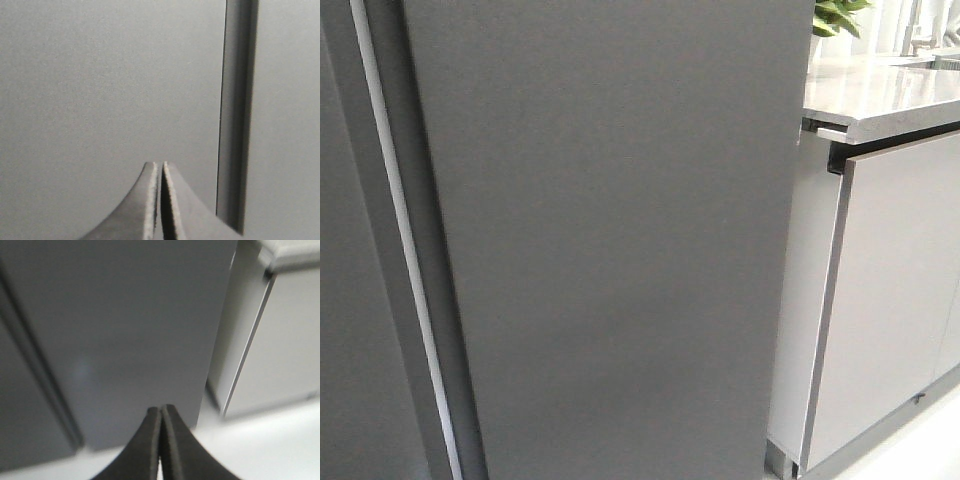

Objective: Close fridge door

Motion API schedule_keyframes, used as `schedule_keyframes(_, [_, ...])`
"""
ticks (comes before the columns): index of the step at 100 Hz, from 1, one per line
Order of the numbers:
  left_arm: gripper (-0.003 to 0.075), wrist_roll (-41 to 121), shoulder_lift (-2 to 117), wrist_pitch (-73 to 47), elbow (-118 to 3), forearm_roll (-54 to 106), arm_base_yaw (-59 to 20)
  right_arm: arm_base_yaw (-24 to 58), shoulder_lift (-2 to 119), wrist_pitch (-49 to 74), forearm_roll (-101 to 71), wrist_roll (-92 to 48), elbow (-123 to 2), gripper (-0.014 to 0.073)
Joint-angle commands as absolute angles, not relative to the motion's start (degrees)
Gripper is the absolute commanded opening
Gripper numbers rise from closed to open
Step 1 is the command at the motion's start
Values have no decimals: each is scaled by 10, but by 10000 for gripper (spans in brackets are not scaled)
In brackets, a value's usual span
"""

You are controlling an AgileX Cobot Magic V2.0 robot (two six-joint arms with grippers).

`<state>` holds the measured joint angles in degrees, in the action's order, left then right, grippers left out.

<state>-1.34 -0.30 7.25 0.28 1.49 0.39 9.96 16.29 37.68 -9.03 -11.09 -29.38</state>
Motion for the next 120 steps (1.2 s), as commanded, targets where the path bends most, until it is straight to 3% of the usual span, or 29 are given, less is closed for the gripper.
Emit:
schedule_keyframes(1, [-20,-14,-9,114,23,17,4,77,140,276,-82,-114,-285,-46])
schedule_keyframes(41, [-20,-14,-9,114,23,17,4,-9,-18,144,-112,-113,-91,-46])
schedule_keyframes(66, [-20,-14,-9,114,23,17,4,-40,-18,4,-148,-113,24,-46])
schedule_keyframes(120, [-20,-14,-9,114,23,17,4,-40,-18,18,-138,-114,21,-46])
